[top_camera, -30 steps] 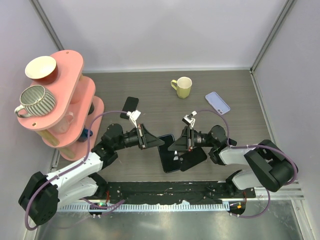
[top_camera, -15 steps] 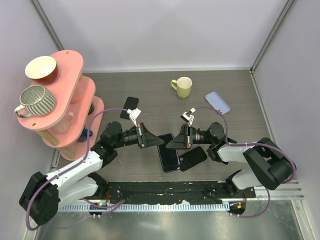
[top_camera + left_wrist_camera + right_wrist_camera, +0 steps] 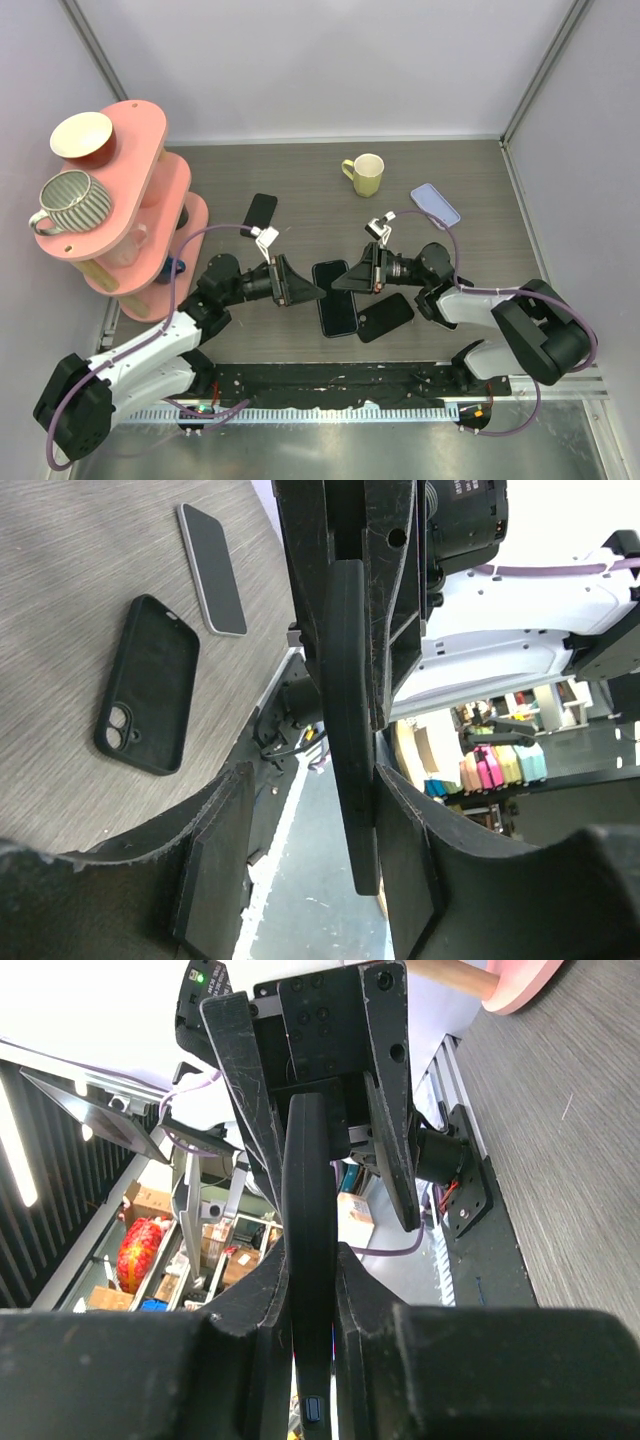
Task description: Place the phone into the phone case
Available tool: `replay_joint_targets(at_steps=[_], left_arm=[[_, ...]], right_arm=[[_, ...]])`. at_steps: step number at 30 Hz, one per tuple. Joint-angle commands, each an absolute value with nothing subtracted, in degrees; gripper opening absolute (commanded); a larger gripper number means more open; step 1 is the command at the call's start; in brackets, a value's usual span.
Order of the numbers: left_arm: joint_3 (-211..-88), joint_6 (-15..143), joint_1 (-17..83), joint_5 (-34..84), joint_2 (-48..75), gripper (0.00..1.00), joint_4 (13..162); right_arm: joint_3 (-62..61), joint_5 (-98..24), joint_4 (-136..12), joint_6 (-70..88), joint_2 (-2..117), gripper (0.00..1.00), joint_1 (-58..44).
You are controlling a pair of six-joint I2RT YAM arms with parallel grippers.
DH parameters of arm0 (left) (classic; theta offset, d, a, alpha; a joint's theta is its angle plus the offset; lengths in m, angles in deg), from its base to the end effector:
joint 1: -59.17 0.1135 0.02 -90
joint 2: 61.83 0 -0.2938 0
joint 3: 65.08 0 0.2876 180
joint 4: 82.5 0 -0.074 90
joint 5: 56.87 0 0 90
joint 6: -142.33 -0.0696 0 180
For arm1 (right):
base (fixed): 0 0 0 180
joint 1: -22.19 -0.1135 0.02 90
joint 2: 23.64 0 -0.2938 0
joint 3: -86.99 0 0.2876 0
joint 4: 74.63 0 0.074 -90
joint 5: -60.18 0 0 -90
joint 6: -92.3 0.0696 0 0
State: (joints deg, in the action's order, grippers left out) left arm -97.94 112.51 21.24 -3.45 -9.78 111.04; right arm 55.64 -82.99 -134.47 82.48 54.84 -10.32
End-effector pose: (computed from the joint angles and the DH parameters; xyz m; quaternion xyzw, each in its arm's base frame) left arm 0.1640 -0.1804 0.2379 0.0710 0.7311 -0.6339 0.2421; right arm 0.1976 0.1920 0.2161 -0.0940 0.6521 0.7363 0.1544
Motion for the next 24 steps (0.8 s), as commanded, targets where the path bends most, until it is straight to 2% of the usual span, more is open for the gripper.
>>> replay_joint_targets(at_steps=[1, 9, 12, 14, 16, 20, 24], left_arm=[[-95.6, 114.8, 20.9, -3.1, -9.4, 0.53, 118.1], [-95.6, 118.1, 19.7, -3.2, -5.2, 0.46, 123.3], [-95.7, 118.7, 19.4, -3.3, -4.4, 0.36, 125.4], [-95.6, 119.0, 19.5, -3.2, -4.4, 0.19, 126.6], [-95.6, 119.3, 19.4, -3.3, -4.2, 0.00, 127.3], [-95.8, 119.2, 19.4, -4.0, -4.2, 0.00, 127.2], [-96.2, 119.5, 19.4, -4.4, -4.1, 0.00, 125.3]], right_arm=[[51.6, -79.7, -149.2, 81.1, 52.4, 0.03, -10.2], [50.9, -77.6, -136.7, 73.5, 47.6, 0.06, -10.2], [50.3, -76.8, -130.7, 70.3, 45.9, 0.08, -10.2], [49.5, -76.8, -126.3, 69.1, 44.8, 0.13, -10.2], [48.6, -76.9, -122.6, 67.9, 43.8, 0.23, -10.2], [46.8, -75.7, -115.6, 65.9, 41.1, 0.47, -10.1], [44.5, -73.4, -106.6, 63.2, 38.0, 0.52, -9.4]])
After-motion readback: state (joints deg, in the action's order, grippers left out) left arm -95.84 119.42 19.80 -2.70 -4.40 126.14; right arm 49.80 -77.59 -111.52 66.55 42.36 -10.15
